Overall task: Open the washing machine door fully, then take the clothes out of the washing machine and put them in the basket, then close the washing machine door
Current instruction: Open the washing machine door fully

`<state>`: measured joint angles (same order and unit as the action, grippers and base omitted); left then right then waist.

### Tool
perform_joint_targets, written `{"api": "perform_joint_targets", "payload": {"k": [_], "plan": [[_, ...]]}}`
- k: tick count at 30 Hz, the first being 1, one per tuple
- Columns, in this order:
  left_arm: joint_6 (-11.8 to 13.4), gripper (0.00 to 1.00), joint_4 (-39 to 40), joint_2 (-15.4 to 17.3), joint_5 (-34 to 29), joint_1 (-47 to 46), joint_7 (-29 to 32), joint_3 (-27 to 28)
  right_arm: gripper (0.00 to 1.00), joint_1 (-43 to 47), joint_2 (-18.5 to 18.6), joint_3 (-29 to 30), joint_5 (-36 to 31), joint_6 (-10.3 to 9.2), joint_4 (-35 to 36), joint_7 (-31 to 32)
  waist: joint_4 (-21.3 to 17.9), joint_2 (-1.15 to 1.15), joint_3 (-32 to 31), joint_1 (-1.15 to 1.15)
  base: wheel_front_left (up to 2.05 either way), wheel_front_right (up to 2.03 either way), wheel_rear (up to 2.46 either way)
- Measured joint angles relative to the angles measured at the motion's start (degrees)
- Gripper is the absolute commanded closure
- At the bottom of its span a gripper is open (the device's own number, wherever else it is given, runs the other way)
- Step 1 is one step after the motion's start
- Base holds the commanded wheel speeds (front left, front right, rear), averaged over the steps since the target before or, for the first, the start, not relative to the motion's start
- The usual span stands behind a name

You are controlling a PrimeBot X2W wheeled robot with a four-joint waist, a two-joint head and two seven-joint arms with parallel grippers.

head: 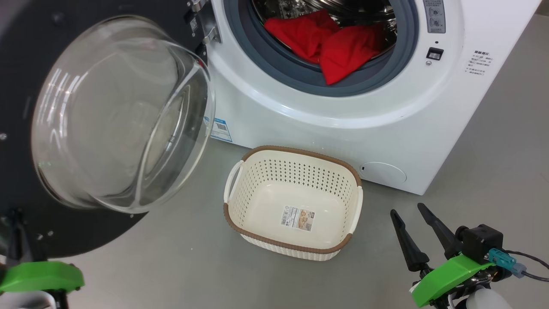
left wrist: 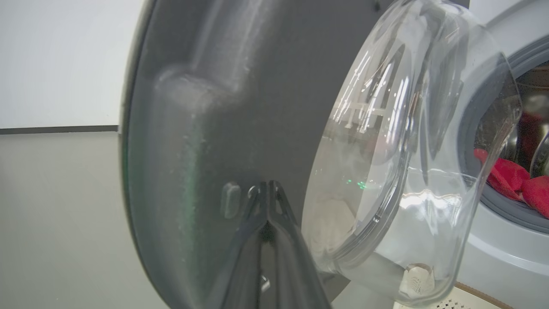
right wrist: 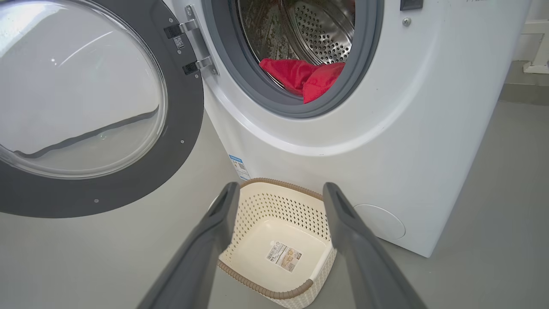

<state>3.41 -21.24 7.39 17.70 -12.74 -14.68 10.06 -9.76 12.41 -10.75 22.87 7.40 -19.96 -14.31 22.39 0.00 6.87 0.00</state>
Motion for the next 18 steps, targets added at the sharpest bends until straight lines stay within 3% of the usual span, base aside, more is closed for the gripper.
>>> {"api": "perform_joint_targets", "payload": {"k": [18], "plan": [[-2.32, 1.00, -12.03, 1.83, -3.75, -10.09, -0.01, 8.11, 0.00, -2.29, 1.16, -0.55, 0.00, 0.00, 0.53, 0.00, -1.17, 0.00, 3.58, 0.00, 0.00, 0.00, 0.00]]}}
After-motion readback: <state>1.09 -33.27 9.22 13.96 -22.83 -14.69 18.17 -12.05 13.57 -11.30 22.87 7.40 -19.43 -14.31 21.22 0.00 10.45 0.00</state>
